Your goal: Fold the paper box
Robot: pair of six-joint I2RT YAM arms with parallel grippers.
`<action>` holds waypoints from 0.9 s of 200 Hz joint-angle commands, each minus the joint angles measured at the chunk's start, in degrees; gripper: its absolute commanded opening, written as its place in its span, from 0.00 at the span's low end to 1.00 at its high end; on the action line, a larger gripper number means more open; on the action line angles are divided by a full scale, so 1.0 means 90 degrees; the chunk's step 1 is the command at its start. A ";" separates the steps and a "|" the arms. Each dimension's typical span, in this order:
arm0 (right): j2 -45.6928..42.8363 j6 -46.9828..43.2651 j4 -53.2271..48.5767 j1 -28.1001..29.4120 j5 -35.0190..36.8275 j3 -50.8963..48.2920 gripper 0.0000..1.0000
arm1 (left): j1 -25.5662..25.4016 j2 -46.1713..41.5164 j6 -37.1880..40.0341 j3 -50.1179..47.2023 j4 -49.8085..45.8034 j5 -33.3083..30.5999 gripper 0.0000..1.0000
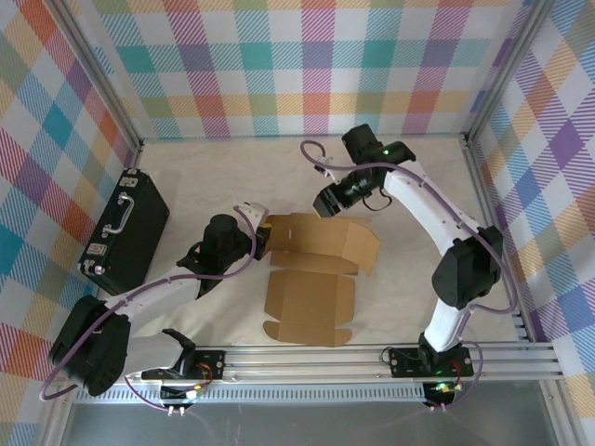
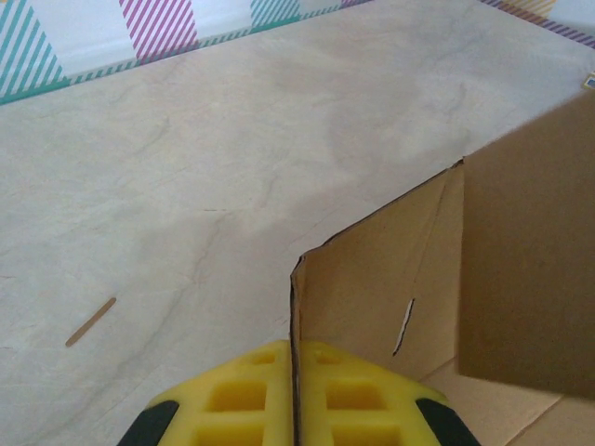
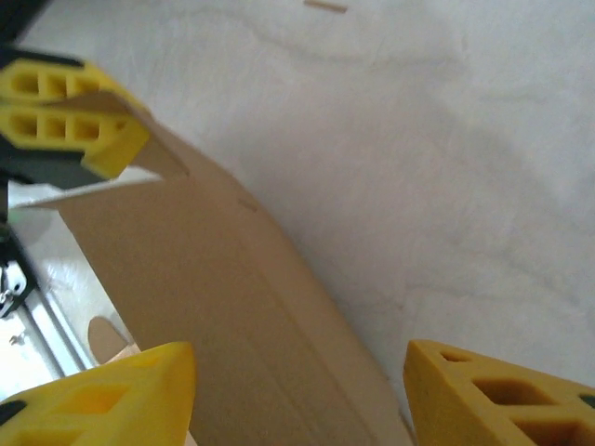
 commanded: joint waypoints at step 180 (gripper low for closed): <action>0.0092 -0.2175 0.0687 0.0455 0.0045 -0.0961 0.67 | 0.0025 0.0017 -0.0034 0.0137 0.0056 0.0009 0.00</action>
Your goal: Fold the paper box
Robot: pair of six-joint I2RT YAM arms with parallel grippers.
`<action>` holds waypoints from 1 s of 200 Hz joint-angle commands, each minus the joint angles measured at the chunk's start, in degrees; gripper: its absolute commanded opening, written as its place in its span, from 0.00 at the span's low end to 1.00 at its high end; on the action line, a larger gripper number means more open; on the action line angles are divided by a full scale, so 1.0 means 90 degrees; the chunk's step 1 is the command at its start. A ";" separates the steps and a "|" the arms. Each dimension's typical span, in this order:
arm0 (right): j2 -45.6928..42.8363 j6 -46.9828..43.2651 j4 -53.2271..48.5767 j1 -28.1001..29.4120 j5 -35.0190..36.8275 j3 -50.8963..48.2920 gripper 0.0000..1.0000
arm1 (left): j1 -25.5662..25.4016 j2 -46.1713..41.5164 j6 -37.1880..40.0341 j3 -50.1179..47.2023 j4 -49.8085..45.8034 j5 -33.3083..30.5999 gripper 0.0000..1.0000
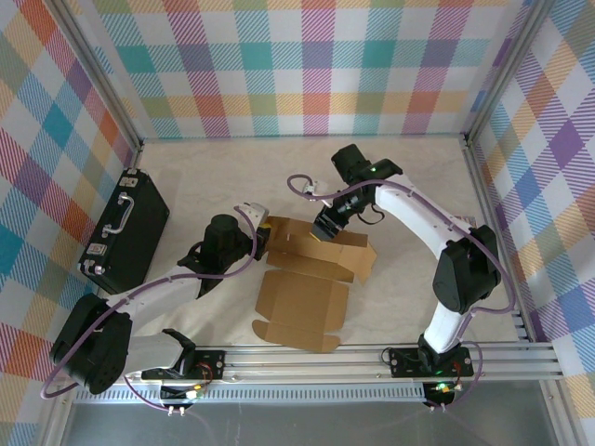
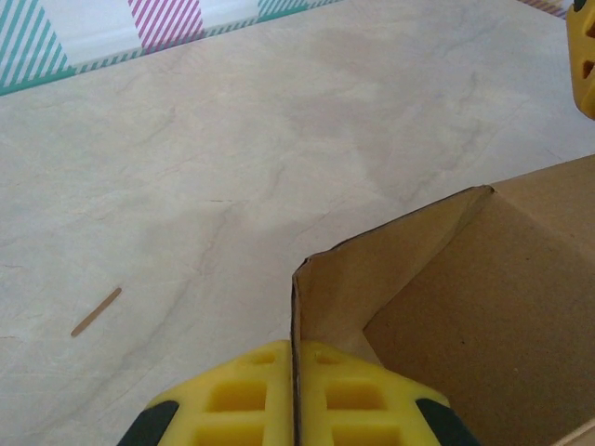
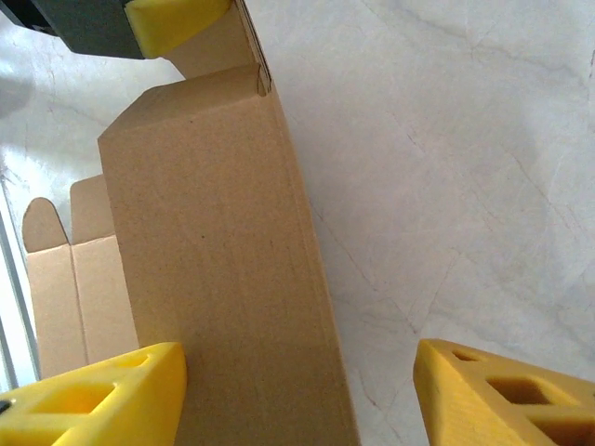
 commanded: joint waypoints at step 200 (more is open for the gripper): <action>-0.1838 0.3633 0.0047 -0.0091 0.1218 -0.0665 0.72 | 0.0026 -0.0198 -0.0254 -0.0171 0.0330 -0.0116 0.00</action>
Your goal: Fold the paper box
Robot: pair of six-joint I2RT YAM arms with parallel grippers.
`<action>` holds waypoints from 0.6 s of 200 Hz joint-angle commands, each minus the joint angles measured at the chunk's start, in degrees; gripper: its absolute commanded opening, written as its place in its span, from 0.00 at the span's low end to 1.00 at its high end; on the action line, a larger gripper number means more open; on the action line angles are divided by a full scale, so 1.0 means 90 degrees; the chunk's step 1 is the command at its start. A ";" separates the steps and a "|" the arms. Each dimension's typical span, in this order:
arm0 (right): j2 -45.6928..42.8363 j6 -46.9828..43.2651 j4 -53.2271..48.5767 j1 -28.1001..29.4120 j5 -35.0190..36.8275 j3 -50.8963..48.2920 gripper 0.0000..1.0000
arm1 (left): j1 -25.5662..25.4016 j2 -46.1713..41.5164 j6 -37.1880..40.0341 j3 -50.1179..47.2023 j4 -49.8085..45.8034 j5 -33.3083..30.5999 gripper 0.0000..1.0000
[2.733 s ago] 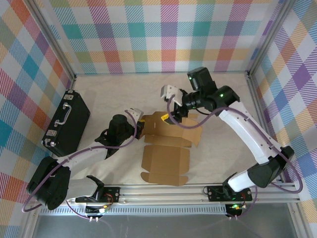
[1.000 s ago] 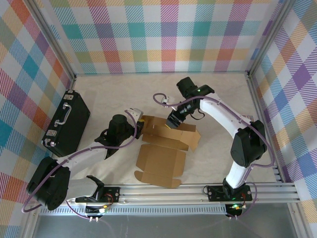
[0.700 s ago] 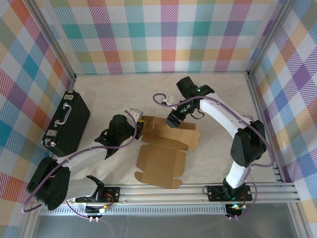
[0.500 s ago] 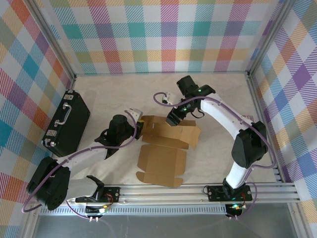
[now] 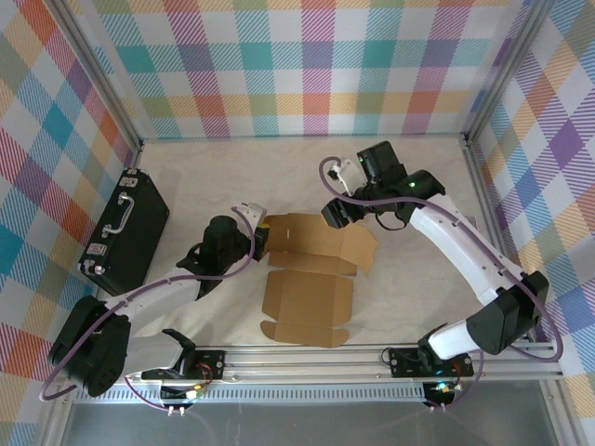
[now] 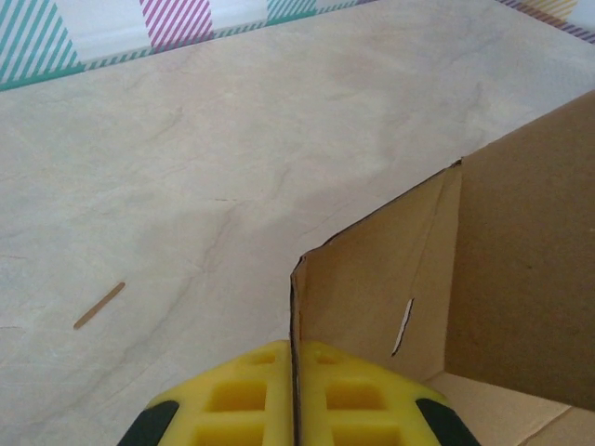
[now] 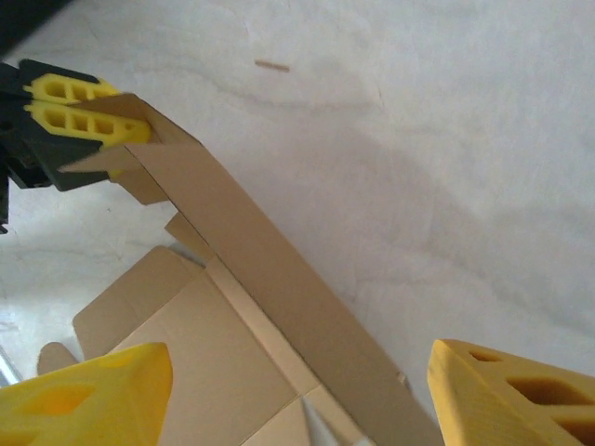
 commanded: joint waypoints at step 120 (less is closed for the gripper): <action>0.0091 0.0871 -0.1042 -0.0036 0.0155 -0.0296 0.66 | 0.0025 -0.0153 -0.0065 -0.0098 0.0237 -0.0039 0.00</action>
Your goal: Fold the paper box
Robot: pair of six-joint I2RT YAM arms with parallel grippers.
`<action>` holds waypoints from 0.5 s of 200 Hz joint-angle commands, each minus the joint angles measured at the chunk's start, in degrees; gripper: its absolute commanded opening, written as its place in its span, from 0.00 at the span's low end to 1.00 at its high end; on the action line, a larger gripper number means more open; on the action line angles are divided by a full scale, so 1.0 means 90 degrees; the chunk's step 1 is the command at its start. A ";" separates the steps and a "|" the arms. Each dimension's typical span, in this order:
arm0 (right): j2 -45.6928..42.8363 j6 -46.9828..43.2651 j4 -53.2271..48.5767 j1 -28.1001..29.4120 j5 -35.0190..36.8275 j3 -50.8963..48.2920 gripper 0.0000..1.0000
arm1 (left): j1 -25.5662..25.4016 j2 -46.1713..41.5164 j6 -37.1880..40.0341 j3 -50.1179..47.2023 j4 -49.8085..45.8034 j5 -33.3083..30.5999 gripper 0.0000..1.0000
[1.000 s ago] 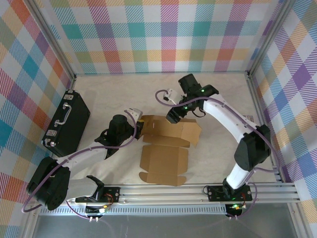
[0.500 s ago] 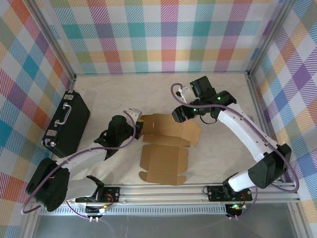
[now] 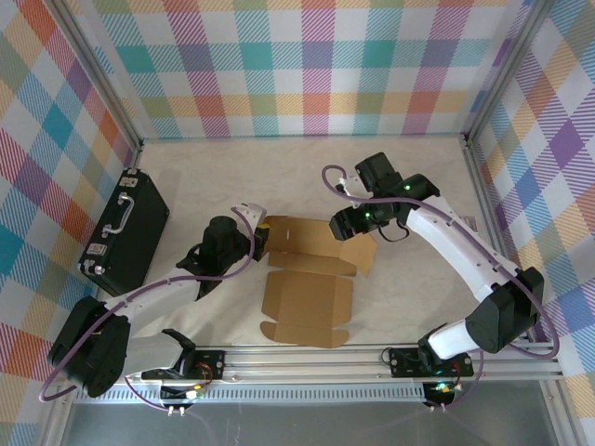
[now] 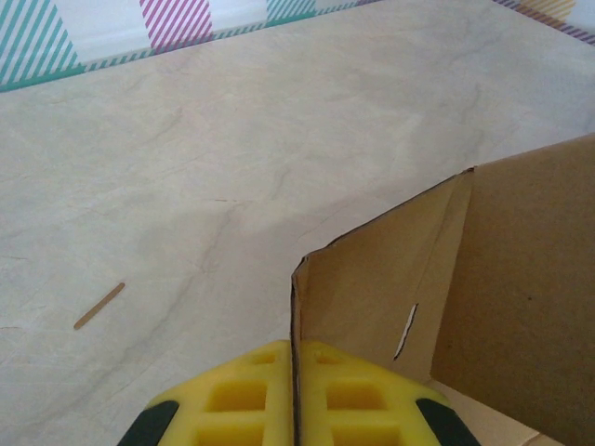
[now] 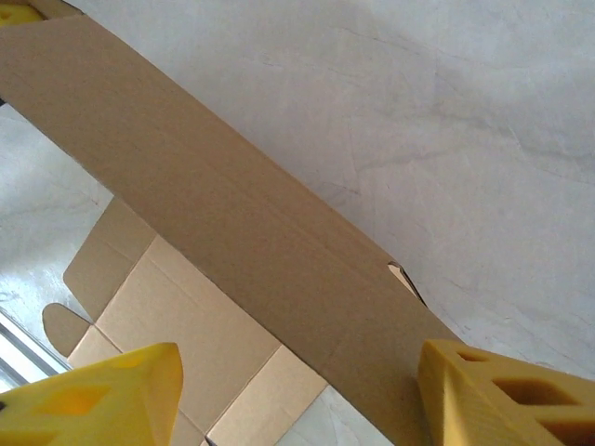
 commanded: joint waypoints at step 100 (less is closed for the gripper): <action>-0.1148 -0.0588 0.0175 -0.0019 0.1274 -0.0996 0.87 | 0.0025 -0.0122 -0.0061 -0.0076 0.0195 -0.0048 0.00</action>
